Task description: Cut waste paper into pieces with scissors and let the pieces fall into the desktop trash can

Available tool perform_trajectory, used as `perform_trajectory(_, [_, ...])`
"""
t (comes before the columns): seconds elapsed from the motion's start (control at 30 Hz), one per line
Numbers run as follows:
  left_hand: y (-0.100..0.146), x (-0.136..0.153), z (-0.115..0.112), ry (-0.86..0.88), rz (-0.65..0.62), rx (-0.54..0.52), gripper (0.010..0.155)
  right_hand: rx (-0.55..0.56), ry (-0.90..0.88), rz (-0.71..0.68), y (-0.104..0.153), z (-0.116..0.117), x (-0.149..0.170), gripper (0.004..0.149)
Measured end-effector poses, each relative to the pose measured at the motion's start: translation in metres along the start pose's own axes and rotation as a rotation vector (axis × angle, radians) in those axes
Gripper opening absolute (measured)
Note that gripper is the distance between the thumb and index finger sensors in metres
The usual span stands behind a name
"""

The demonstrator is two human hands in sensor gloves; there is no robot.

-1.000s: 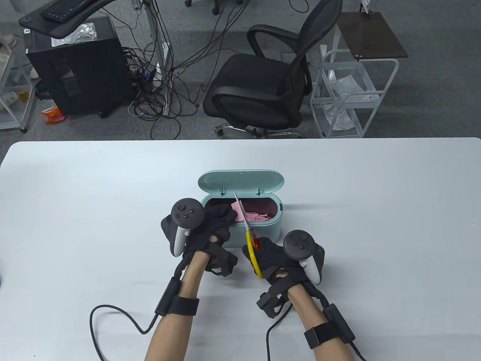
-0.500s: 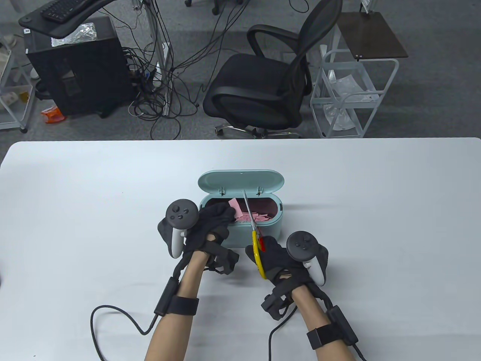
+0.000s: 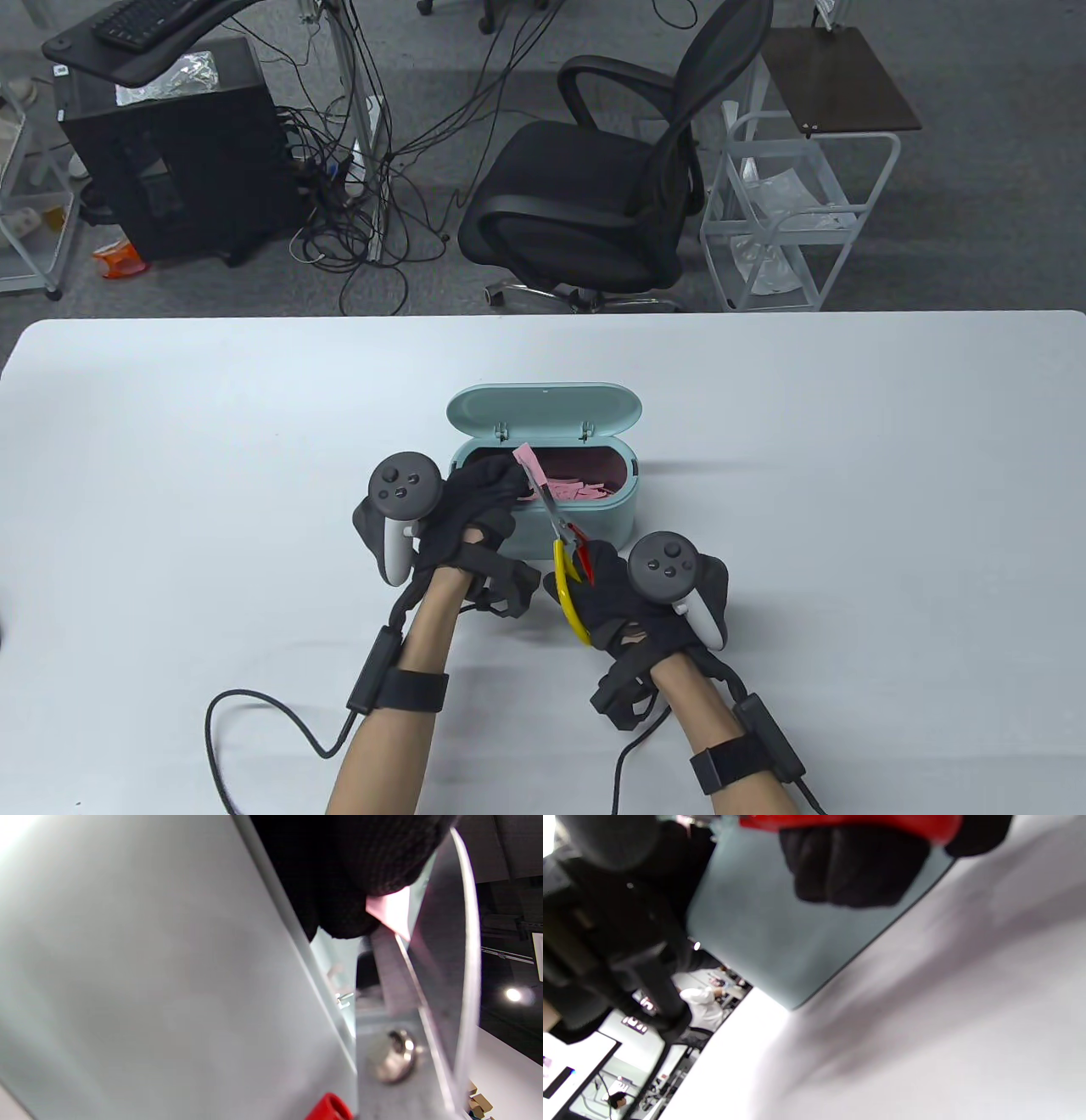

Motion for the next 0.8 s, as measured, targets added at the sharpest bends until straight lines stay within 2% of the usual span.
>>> perform_trajectory(0.47, [-0.0005, 0.0, -0.0008, -0.019, -0.002, -0.009, 0.042, 0.086, -0.024, -0.038, 0.0003, -0.0068, -0.0041, 0.057])
perform_trajectory(0.6, [-0.0007, 0.0, -0.0008, -0.025, -0.001, -0.009, 0.042, 0.077, -0.069, -0.021, 0.0, -0.0067, -0.0006, 0.056])
perform_trajectory(0.8, [-0.0007, -0.0049, -0.0031, -0.113, -0.026, 0.009, 0.041, -0.011, -0.079, 0.017, -0.006, -0.002, 0.0001, 0.066])
Point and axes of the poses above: the tracker on the back of each hand, its own x axis roughly to the little-finger side, its own y axis roughly from the fingertips to the wrist, z = x × y, the point moved 4 cm from there along -y, roughly from the wrist to the fingertips, and after that the axes turned 14 degrees about -y, right-handed, at the moved point
